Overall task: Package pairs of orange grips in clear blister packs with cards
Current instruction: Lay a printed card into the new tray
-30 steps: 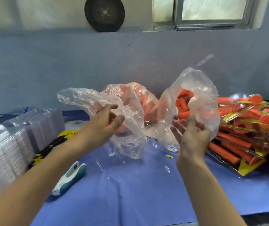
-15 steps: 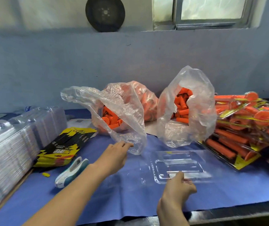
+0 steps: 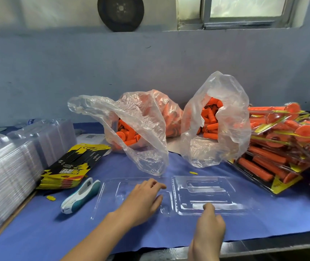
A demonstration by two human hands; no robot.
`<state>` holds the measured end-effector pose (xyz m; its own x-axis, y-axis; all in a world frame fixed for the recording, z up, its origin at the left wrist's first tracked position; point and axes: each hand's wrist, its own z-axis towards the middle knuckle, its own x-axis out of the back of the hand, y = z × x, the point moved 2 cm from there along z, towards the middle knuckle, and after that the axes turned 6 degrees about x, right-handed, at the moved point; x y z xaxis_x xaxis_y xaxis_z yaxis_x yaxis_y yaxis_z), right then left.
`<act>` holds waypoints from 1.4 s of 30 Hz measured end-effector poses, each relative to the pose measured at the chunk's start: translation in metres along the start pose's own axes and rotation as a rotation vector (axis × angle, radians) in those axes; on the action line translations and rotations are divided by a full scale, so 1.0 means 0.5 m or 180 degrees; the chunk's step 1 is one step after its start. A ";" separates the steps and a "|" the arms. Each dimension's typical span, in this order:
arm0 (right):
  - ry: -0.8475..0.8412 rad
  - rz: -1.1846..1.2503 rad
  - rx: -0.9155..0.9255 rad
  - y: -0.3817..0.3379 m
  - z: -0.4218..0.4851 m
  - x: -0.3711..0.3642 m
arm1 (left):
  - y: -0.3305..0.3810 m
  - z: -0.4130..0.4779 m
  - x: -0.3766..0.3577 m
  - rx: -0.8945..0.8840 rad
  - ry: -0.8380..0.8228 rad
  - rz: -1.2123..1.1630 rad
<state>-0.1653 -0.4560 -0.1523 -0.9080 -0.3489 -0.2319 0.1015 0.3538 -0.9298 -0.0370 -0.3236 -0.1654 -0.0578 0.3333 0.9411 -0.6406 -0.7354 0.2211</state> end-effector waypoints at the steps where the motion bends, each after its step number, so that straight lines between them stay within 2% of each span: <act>1: -0.0064 -0.0055 0.0063 -0.004 -0.004 0.003 | 0.001 -0.003 -0.001 0.0030 0.0047 -0.0006; 3: -0.0153 -0.0287 0.0210 -0.006 -0.030 0.002 | 0.006 -0.007 -0.004 0.0078 0.0147 -0.0027; 4: -0.0250 -0.0377 0.0484 -0.008 -0.050 -0.002 | 0.009 -0.009 -0.003 0.0086 0.0202 -0.0100; 6: -0.0612 -0.0559 0.1332 -0.013 -0.089 -0.020 | 0.016 -0.012 0.003 0.0055 0.0323 -0.0387; 9: -0.1554 -0.1015 0.2398 -0.006 -0.093 -0.068 | -0.006 -0.016 0.034 0.0134 0.0695 -0.0815; 12: -0.2335 -0.1608 0.3227 -0.010 -0.046 -0.116 | -0.096 -0.025 0.083 0.0683 0.1343 -0.0539; 14: -0.2553 -0.2140 0.3718 -0.015 -0.013 -0.143 | -0.171 -0.037 0.117 0.1153 0.1618 -0.0126; 16: -0.2610 -0.2539 0.4152 -0.011 0.016 -0.166 | -0.237 -0.048 0.144 0.1573 0.1713 0.0254; 19: -0.2585 -0.2725 0.4534 -0.001 0.034 -0.185 | -0.305 -0.055 0.168 0.2105 0.1507 0.0585; 24: -0.2618 -0.2438 0.4497 0.004 0.037 -0.205 | -0.370 -0.067 0.159 0.2592 0.0759 0.0764; 28: -0.2627 -0.2537 0.4245 0.012 0.048 -0.211 | -0.381 -0.080 0.151 0.2640 0.0757 0.0911; 33: -0.2510 -0.2501 0.4225 0.011 0.051 -0.206 | -0.372 -0.091 0.157 0.2548 0.1305 0.1002; 37: -0.2429 -0.2279 0.4039 0.004 0.056 -0.201 | -0.376 -0.102 0.171 0.2567 0.1860 0.0803; 42: -0.2388 -0.2143 0.3980 0.004 0.061 -0.202 | -0.355 -0.116 0.218 0.2218 0.3033 0.0477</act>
<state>-0.0612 -0.4464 -0.1395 -0.5660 -0.6000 0.5654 0.3795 -0.7984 -0.4674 0.0263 -0.1225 -0.1171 -0.8313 0.3043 0.4651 -0.0417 -0.8686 0.4938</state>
